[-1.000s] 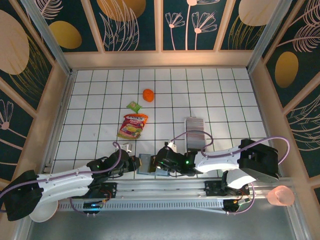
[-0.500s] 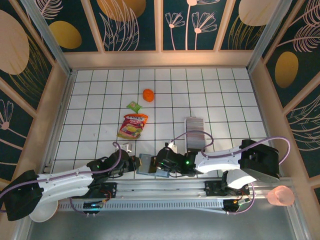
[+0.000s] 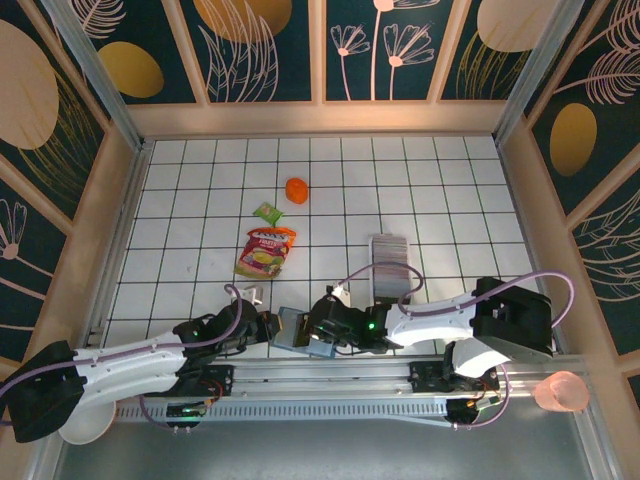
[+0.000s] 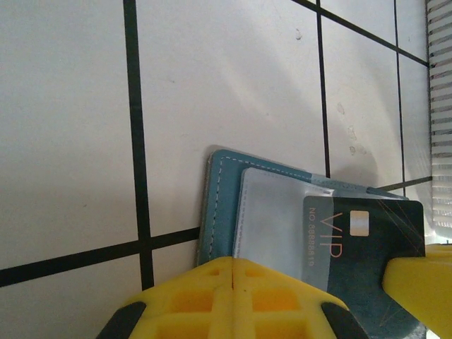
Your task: Put the credit cards into the card holder
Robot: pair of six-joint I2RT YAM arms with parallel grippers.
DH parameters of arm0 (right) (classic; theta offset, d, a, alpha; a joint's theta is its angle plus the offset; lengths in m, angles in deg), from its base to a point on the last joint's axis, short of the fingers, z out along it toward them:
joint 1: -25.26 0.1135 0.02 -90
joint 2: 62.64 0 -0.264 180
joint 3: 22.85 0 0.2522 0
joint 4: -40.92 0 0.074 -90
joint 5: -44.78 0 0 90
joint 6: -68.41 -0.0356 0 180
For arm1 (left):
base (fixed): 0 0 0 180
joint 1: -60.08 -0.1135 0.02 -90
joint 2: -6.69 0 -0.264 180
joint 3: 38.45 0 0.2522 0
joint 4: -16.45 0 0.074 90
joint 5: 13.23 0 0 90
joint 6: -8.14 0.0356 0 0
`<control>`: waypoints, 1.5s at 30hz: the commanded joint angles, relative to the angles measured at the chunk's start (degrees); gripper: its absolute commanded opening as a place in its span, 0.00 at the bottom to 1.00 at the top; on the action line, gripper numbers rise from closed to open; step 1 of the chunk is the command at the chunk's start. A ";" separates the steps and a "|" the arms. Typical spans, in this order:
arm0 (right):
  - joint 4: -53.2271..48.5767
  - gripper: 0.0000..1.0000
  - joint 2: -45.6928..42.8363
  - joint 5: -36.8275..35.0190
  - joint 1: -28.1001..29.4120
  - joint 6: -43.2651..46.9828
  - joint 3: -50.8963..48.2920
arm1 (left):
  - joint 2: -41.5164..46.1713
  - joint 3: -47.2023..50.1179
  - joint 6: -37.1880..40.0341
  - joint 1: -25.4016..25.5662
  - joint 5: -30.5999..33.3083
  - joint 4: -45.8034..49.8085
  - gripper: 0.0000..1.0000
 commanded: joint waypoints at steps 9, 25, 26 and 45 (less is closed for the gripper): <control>-1.89 0.00 1.62 -4.60 1.36 -5.38 -2.35 | 1.00 2.53 -1.23 -0.03 -0.31 3.87 0.00; 1.69 0.00 3.37 -7.61 1.62 -6.57 -3.35 | 0.70 3.09 -1.69 0.04 -0.44 3.07 0.00; 1.81 0.00 3.71 -7.59 1.61 -6.62 -3.26 | 0.65 3.00 -1.62 -0.02 -0.38 3.07 0.00; 1.76 0.01 7.48 -6.65 1.82 -1.74 1.90 | 0.70 3.39 -3.09 0.02 -0.47 1.75 0.00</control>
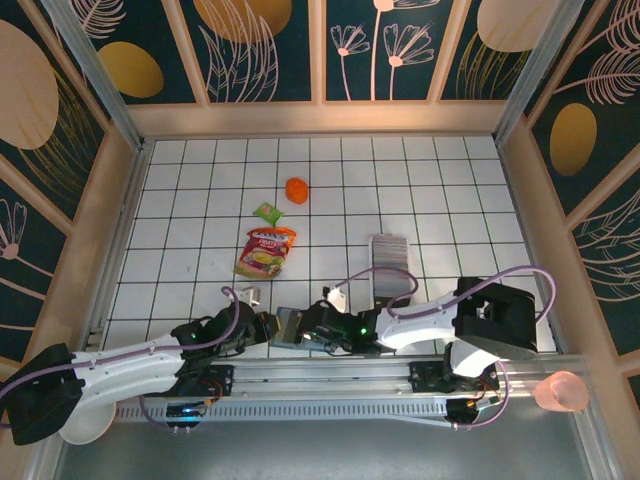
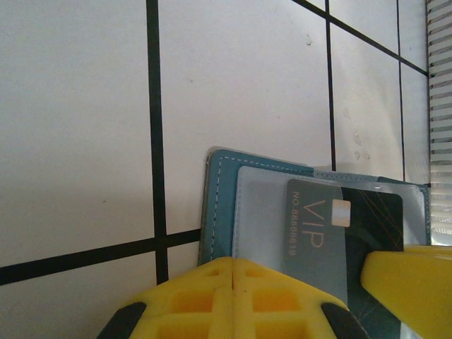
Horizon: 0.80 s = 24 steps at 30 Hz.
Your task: Put the credit cards into the card holder
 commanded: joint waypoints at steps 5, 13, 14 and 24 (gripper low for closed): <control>-2.68 0.04 3.98 1.22 -0.86 4.82 2.08 | -0.24 2.04 -1.90 0.02 -0.64 2.34 0.01; -8.81 0.13 5.78 2.77 -2.25 11.01 7.19 | 0.72 1.86 -2.86 0.01 0.21 1.19 0.02; -10.11 0.16 5.55 2.57 -2.43 11.76 7.70 | 0.73 1.69 -2.91 0.09 0.48 1.18 0.02; -23.60 0.46 0.82 -1.16 -4.03 17.81 10.73 | 1.34 1.01 -2.84 0.05 2.47 2.51 0.04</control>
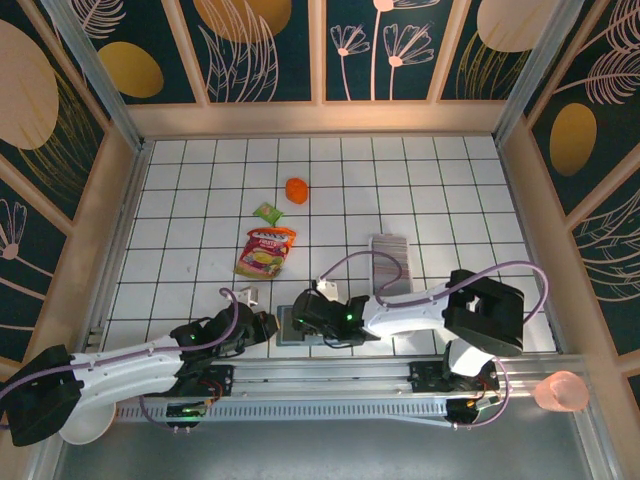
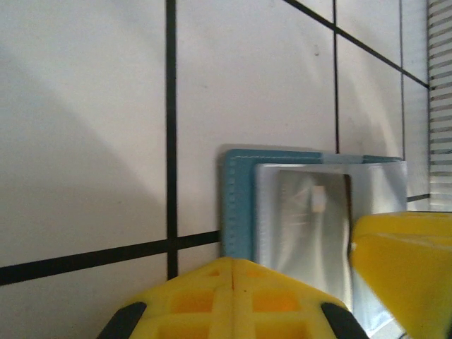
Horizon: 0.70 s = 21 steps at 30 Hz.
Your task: Put the credit cards into the card holder
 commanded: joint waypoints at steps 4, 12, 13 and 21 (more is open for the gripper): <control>-9.56 0.39 -2.51 -4.02 -0.51 4.03 2.73 | 0.12 0.37 -1.31 0.08 1.12 2.39 0.05; -12.26 0.00 -2.54 -5.55 -0.38 5.49 4.35 | 0.07 -0.22 -1.00 0.04 1.16 2.18 0.10; -12.51 0.00 -1.99 -5.40 -0.39 5.41 4.56 | 0.07 -0.29 -0.92 0.02 1.04 2.13 0.10; -10.90 0.00 1.71 -3.57 -0.50 6.24 5.92 | -0.99 -0.57 -0.42 0.04 -1.16 -0.83 0.11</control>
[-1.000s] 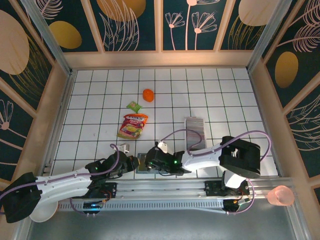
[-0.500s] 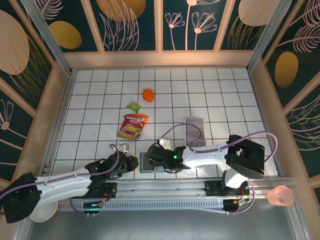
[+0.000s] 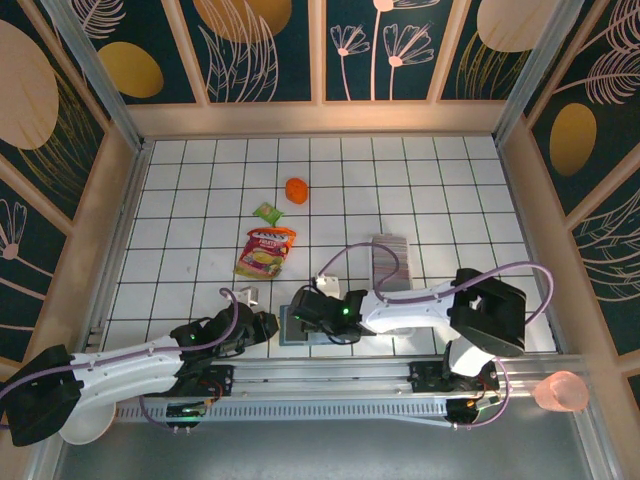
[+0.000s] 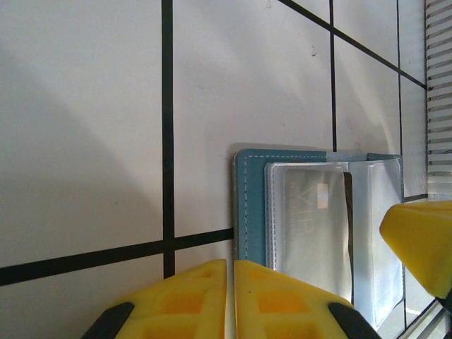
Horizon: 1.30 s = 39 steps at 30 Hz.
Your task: Put the credit cards into the card holder
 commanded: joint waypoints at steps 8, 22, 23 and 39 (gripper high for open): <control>0.73 0.00 3.69 1.11 -0.19 0.26 1.19 | -2.54 -0.40 -0.41 0.01 -1.57 -2.61 0.08; 4.62 0.00 5.34 2.12 0.40 2.00 3.59 | -6.52 -0.31 0.11 0.03 -2.19 -5.59 0.06; 4.61 0.00 5.57 2.19 0.34 2.07 3.94 | -6.44 -0.28 0.01 0.06 -2.15 -5.52 0.06; -8.28 0.16 -4.93 -2.03 2.32 -5.02 -0.63 | 6.52 -2.75 1.89 0.03 3.25 7.70 0.15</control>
